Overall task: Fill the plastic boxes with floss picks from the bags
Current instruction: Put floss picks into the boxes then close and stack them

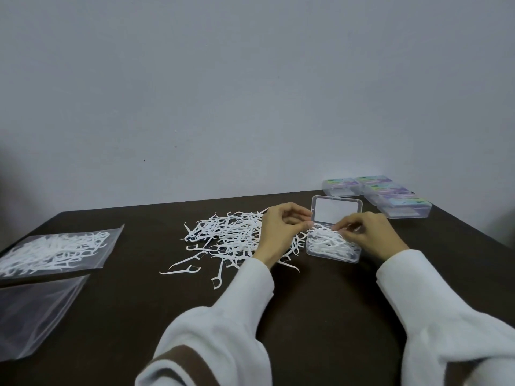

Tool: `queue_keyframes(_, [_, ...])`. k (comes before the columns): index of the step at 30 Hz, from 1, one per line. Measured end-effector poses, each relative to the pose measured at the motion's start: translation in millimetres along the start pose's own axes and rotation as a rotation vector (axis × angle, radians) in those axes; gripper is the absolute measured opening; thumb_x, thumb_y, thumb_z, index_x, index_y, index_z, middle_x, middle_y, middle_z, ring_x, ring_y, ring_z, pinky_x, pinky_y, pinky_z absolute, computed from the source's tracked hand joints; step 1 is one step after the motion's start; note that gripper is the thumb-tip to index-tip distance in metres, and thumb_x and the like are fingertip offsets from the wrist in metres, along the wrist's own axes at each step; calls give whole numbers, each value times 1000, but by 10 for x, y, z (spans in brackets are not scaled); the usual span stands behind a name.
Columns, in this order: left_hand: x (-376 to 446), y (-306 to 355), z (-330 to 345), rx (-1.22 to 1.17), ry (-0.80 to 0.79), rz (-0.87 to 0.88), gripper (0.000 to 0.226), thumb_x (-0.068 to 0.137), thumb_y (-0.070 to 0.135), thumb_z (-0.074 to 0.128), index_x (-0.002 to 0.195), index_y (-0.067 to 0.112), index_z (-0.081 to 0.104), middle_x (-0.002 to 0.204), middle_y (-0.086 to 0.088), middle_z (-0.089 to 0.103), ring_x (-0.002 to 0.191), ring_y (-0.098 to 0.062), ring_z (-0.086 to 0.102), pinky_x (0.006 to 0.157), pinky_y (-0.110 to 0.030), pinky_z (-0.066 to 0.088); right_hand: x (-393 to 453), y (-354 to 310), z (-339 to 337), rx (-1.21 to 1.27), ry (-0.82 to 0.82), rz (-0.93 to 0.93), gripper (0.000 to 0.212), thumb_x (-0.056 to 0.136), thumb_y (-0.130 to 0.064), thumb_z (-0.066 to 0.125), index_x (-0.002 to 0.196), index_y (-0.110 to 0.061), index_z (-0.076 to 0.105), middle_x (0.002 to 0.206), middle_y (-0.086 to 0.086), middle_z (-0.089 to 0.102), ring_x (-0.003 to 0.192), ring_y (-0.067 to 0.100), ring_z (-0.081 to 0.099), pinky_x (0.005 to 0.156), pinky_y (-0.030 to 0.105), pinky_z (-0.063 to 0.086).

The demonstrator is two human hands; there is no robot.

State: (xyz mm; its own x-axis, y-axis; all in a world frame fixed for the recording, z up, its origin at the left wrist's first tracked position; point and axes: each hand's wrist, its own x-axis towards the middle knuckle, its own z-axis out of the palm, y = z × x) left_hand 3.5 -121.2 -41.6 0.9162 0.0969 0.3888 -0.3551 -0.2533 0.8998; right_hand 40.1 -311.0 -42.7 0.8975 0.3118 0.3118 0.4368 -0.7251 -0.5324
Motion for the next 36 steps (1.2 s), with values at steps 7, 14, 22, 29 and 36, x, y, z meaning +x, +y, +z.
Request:
queue_keyframes(7, [-34, -98, 182, 118, 23, 33, 13, 75, 1, 75, 86, 7, 71, 77, 1, 68, 67, -1, 61, 68, -14, 51, -26, -18, -65, 79, -114, -71, 21, 89, -8, 58, 89, -27, 68, 91, -10, 64, 84, 3, 57, 68, 6, 42])
queue_keyframes(14, [-37, -94, 186, 166, 13, 51, 10, 87, 12, 65, 95, 10, 72, 90, 1, 70, 82, -3, 61, 75, -7, 46, -32, 40, -147, 164, -264, -47, 23, 86, -13, 60, 95, -34, 65, 103, -5, 67, 99, 10, 60, 91, 26, 46])
queue_keyframes(22, [-83, -96, 132, 104, -163, -11, 45, 66, 20, 86, 106, 16, 66, 112, 0, 62, 108, -8, 56, 91, -16, 47, -37, 142, -253, 162, -365, -37, 35, 78, -4, 68, 99, -31, 64, 114, -6, 60, 111, 9, 52, 88, 19, 38])
queue_keyframes(29, [-93, -101, 132, 111, -191, 19, 37, 75, 2, 76, 107, 15, 65, 117, -3, 61, 110, -8, 54, 88, -5, 43, -57, 143, -296, 166, -352, -70, 19, 78, -13, 72, 85, -31, 69, 107, -16, 62, 108, 5, 53, 101, 30, 34])
queue_keyframes(36, [-83, -88, 196, 184, -214, 71, 37, 83, -11, 57, 110, 13, 65, 112, 3, 61, 105, -3, 53, 87, -3, 42, -72, 66, -228, 54, -234, -86, 14, 76, -22, 75, 80, -32, 66, 100, -9, 63, 97, 10, 56, 88, 23, 42])
